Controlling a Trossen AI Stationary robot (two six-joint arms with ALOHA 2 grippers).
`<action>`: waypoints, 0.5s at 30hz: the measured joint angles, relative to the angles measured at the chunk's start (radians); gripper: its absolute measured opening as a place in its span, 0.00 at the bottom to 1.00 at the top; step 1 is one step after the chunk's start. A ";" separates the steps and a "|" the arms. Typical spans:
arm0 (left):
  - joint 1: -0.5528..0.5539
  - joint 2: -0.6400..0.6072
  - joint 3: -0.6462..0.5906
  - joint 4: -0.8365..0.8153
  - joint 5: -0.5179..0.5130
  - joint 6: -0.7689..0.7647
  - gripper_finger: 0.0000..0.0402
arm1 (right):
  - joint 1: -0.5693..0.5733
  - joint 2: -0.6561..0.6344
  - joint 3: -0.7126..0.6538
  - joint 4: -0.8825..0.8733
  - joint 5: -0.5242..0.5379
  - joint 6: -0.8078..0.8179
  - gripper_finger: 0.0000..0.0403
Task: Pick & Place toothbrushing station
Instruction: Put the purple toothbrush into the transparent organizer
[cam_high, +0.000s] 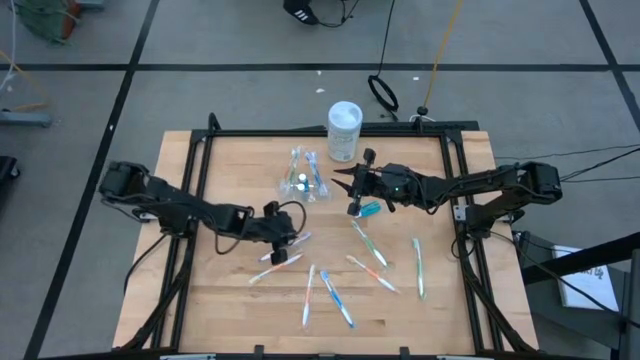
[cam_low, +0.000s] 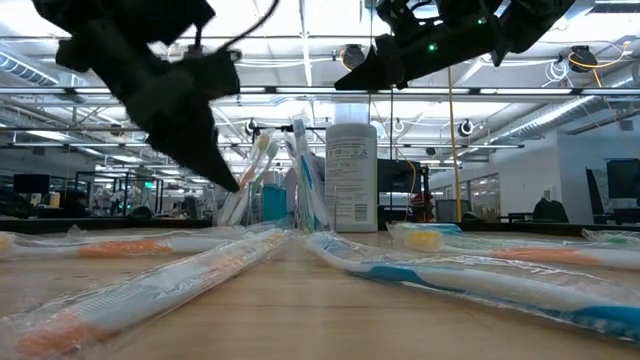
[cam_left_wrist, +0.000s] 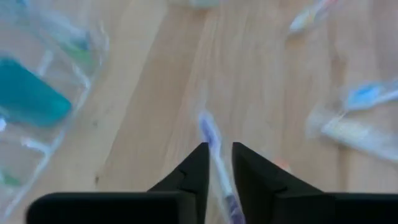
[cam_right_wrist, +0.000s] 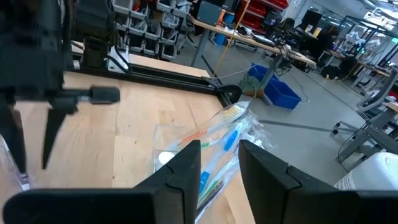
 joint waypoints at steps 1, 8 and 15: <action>0.005 0.018 -0.001 0.000 0.004 -0.001 0.23 | 0.000 0.000 0.000 0.000 0.000 0.000 0.25; 0.033 0.143 0.001 0.174 0.111 0.026 0.40 | 0.000 0.000 0.000 -0.001 0.000 0.000 0.25; 0.075 0.207 0.001 0.200 0.106 0.055 0.37 | 0.000 0.000 0.000 -0.005 0.000 0.000 0.25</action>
